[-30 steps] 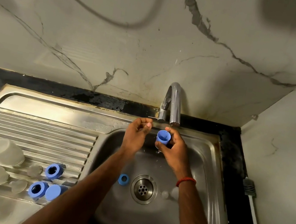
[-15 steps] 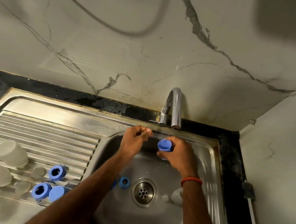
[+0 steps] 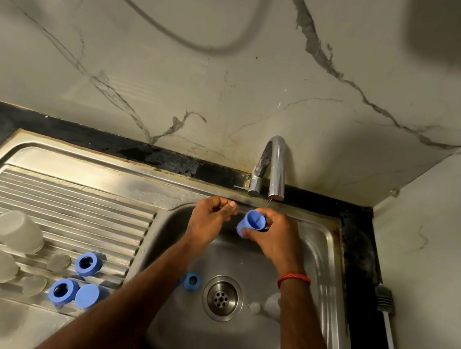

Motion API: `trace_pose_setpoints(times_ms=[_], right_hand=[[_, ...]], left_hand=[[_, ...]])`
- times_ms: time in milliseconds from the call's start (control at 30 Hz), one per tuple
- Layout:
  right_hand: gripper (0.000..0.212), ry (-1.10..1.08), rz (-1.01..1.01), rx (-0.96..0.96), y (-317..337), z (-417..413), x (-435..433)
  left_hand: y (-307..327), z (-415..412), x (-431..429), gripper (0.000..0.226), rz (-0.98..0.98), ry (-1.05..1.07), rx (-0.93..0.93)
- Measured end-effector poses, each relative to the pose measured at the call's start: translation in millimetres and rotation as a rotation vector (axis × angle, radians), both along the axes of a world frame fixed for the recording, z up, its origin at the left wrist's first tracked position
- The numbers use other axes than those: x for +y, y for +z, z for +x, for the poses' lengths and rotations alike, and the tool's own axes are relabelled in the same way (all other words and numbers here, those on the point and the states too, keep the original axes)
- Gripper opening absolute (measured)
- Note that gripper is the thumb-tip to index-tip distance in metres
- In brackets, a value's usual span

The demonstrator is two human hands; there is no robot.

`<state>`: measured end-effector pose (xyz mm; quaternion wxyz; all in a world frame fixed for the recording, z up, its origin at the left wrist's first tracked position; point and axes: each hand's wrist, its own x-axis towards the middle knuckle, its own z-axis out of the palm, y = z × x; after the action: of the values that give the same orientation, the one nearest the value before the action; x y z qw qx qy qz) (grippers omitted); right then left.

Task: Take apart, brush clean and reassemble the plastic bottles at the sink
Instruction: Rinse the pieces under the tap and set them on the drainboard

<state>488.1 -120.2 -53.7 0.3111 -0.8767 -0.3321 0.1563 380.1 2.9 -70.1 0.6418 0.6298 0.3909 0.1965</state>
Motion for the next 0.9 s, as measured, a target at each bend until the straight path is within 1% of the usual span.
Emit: trace_pose_setpoints(times_ms=[67, 100, 133, 167, 200, 233, 267, 333, 367, 400, 433, 467, 533, 567, 633, 667, 733, 767, 833, 900], right_hand=[[0.048, -0.012, -0.023, -0.068, 0.9, 1.3, 1.4], [0.049, -0.004, -0.041, -0.051, 1.3, 1.5, 1.7], [0.05, -0.002, -0.026, -0.018, 2.0, 1.5, 2.3], [0.051, -0.017, -0.008, -0.024, 2.1, 1.8, 2.3], [0.051, -0.041, 0.009, -0.056, 3.1, 2.8, 1.8], [0.05, -0.045, -0.023, -0.105, 4.5, 3.3, 1.9], [0.05, -0.03, -0.055, -0.116, 5.4, 2.6, 1.5], [0.05, -0.026, -0.032, -0.058, 5.6, 1.2, 1.9], [0.05, -0.052, -0.016, -0.069, 4.8, 1.5, 1.5], [0.05, -0.073, -0.026, -0.108, 5.0, 1.6, 1.0], [0.05, -0.063, -0.079, -0.135, 6.9, 0.5, 0.8], [0.05, -0.049, -0.103, -0.114, 6.1, 0.0, -0.1], [0.051, -0.048, -0.062, -0.042, 3.7, -0.4, -0.4], [0.053, -0.07, -0.051, -0.063, 3.6, 0.4, -0.4], [0.054, -0.061, -0.118, -0.121, 4.8, 1.1, -0.4], [0.053, -0.04, -0.129, -0.098, 4.3, 0.9, -0.3], [0.051, -0.036, -0.073, -0.045, 3.0, -0.1, 0.3], [0.052, -0.058, -0.056, -0.066, 3.4, 0.2, 0.4], [0.052, -0.049, -0.117, -0.122, 2.8, 1.3, 0.2], [0.051, -0.008, -0.084, 0.01, 1.8, 1.8, 0.4]], left_hand=[[-0.2, -0.5, -0.3, 0.011, 0.003, 0.003, 0.005], [-0.5, -0.7, -0.4, 0.011, 0.001, 0.007, 0.007], [-0.7, -0.7, -0.2, 0.011, -0.002, 0.01, 0.007], [-0.9, -0.7, 0.3, 0.011, -0.003, 0.009, 0.008], [-0.9, -0.3, 0.4, 0.011, -0.004, 0.005, 0.01], [-1.2, -0.3, 0.4, 0.011, -0.002, 0.005, 0.013], [-0.8, -0.5, 0.1, 0.011, 0.0, 0.006, 0.013], [-0.4, -0.5, 0.6, 0.011, -0.001, 0.007, 0.002], [-0.8, -0.3, 0.5, 0.011, -0.001, 0.004, -0.003], [-0.9, -0.2, 0.0, 0.01, 0.0, 0.0, -0.001], [-1.0, -0.6, -0.6, 0.01, 0.002, -0.002, 0.004], [-1.4, -0.5, -1.2, 0.01, 0.002, -0.001, 0.006], [-2.0, -0.7, -1.4, 0.012, 0.0, -0.002, 0.003], [-1.9, -0.9, -1.2, 0.012, 0.0, -0.003, 0.002], [-2.4, -1.8, -1.7, 0.011, 0.013, -0.004, 0.008], [-2.5, -2.0, -1.4, 0.011, 0.022, -0.007, 0.008], [-2.2, -2.6, -0.8, 0.012, 0.022, -0.011, 0.008], [-2.4, -2.4, -1.2, 0.012, 0.018, -0.013, 0.009], [-3.4, -2.7, -2.3, 0.013, 0.017, -0.022, 0.026], [-3.3, -3.8, -2.0, 0.013, 0.034, -0.044, 0.02]])
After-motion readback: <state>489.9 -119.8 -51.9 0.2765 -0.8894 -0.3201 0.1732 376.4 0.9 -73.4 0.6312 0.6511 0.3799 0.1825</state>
